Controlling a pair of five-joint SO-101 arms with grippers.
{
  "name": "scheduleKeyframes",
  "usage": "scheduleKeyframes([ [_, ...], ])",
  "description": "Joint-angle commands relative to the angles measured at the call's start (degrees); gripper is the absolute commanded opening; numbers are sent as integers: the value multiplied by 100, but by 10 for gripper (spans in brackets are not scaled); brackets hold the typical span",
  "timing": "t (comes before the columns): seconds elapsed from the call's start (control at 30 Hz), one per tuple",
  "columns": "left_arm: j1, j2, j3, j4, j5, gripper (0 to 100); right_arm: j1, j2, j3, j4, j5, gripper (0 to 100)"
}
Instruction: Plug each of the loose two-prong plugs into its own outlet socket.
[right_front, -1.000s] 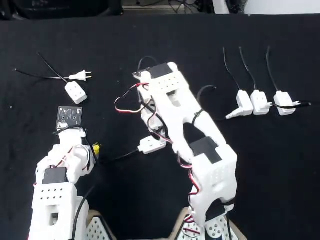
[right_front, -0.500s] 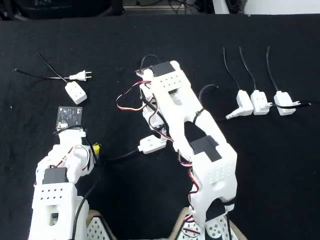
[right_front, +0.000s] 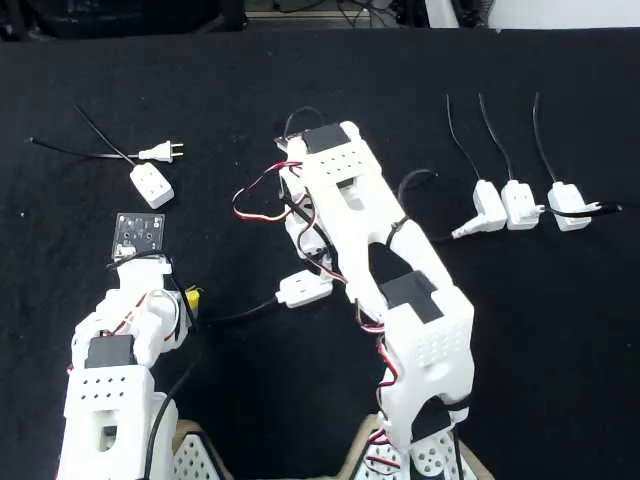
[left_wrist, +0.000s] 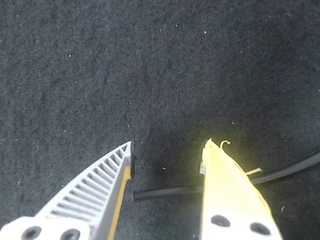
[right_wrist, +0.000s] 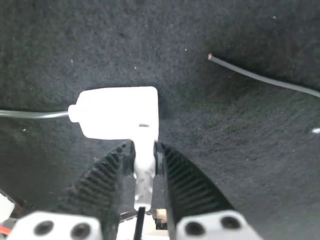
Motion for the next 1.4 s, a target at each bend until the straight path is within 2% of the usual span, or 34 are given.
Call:
scheduleKeyframes([
  [0.0, -48, -44, -31, -79, 0, 231, 26, 48, -251, -97, -62, 11],
  [0.23, -48, -44, -31, -79, 0, 231, -185, 48, -198, -79, -62, 11],
  [0.47, -48, -44, -31, -79, 0, 231, -123, 48, -189, -70, -360, 11],
  [0.7, -48, -44, -31, -79, 0, 231, -167, 57, 13, -97, -352, 11],
  [1.17, -48, -44, -31, -79, 0, 231, -255, 48, 655, -800, -211, 11],
  [1.37, -48, -44, -31, -79, 0, 231, -255, 4, 1341, -1486, -255, 11],
])
